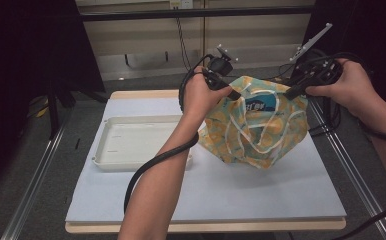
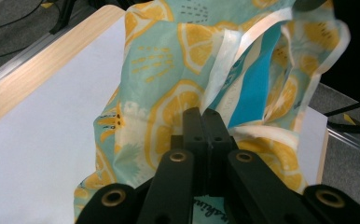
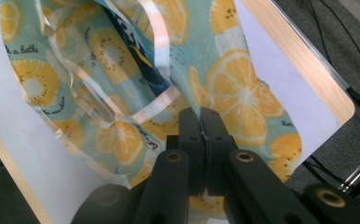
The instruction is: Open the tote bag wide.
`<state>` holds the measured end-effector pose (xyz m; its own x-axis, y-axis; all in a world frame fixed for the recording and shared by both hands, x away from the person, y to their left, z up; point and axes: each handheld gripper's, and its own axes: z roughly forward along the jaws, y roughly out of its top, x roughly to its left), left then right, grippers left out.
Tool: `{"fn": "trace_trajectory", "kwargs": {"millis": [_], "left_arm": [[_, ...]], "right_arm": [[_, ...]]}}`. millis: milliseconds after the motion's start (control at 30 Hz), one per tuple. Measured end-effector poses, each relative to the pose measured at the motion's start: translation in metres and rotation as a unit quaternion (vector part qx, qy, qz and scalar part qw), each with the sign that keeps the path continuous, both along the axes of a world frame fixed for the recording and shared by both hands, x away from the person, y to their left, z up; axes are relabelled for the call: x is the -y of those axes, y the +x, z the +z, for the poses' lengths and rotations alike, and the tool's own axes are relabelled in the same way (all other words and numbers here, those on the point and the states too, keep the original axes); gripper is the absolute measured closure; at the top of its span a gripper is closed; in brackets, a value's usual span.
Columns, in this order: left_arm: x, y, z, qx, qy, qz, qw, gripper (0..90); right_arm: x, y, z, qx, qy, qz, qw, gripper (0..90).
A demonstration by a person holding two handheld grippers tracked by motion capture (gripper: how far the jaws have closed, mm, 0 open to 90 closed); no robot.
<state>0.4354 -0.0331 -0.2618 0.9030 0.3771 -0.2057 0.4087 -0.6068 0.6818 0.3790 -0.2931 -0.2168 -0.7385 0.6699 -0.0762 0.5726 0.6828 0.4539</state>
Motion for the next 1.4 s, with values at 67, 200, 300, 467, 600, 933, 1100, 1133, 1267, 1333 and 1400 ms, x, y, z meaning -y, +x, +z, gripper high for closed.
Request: {"fn": "trace_trajectory", "kwargs": {"millis": [67, 200, 300, 467, 600, 933, 1100, 1133, 1267, 1333, 1400], "left_arm": [[0.0, 0.0, 0.0, -0.001, 0.003, -0.001, 1.0, 90.0], [-0.002, 0.001, -0.004, -0.006, -0.004, 0.0, 1.0, 90.0], [-0.003, 0.002, -0.004, -0.007, -0.002, 0.0, 1.0, 90.0], [-0.005, 0.002, -0.005, -0.01, -0.006, 0.0, 0.9999, 90.0], [-0.006, 0.002, -0.006, -0.01, -0.011, 0.0, 0.9999, 90.0], [-0.015, 0.0, -0.001, -0.001, -0.017, 0.019, 0.9997, 65.3], [-0.023, -0.005, 0.01, 0.0, -0.02, 0.025, 0.9995, 50.6], [-0.023, -0.005, 0.01, 0.0, -0.02, 0.025, 0.9995, 49.2], [-0.025, -0.015, 0.02, 0.012, -0.016, 0.011, 0.9997, 45.8], [-0.026, -0.017, 0.021, 0.012, -0.014, 0.01, 0.9998, 45.2], [-0.027, -0.021, 0.022, 0.009, -0.009, -0.003, 0.9999, 44.6]], "right_arm": [[0.001, 0.0, 0.003, 0.001, 0.003, 0.001, 1.0, 89.6], [-0.002, -0.001, 0.02, 0.012, 0.03, -0.001, 0.9995, 90.0], [-0.008, 0.002, 0.025, 0.017, 0.039, -0.001, 0.9991, 90.0], [-0.02, 0.009, 0.026, 0.026, 0.06, 0.003, 0.9979, 90.0], [-0.027, 0.013, 0.02, 0.018, 0.061, 0.002, 0.998, 90.0], [-0.037, 0.019, -0.012, -0.016, 0.05, 0.005, 0.9986, 90.0], [-0.039, 0.019, -0.018, -0.025, 0.046, 0.003, 0.9986, 90.0], [-0.039, 0.019, -0.018, -0.025, 0.046, 0.003, 0.9986, 90.0], [-0.041, 0.018, -0.021, -0.026, 0.044, 0.008, 0.9986, 90.0], [-0.041, 0.018, -0.022, -0.026, 0.047, 0.007, 0.9985, 90.0], [-0.041, 0.018, -0.023, -0.029, 0.048, 0.006, 0.9984, 90.0]]}}
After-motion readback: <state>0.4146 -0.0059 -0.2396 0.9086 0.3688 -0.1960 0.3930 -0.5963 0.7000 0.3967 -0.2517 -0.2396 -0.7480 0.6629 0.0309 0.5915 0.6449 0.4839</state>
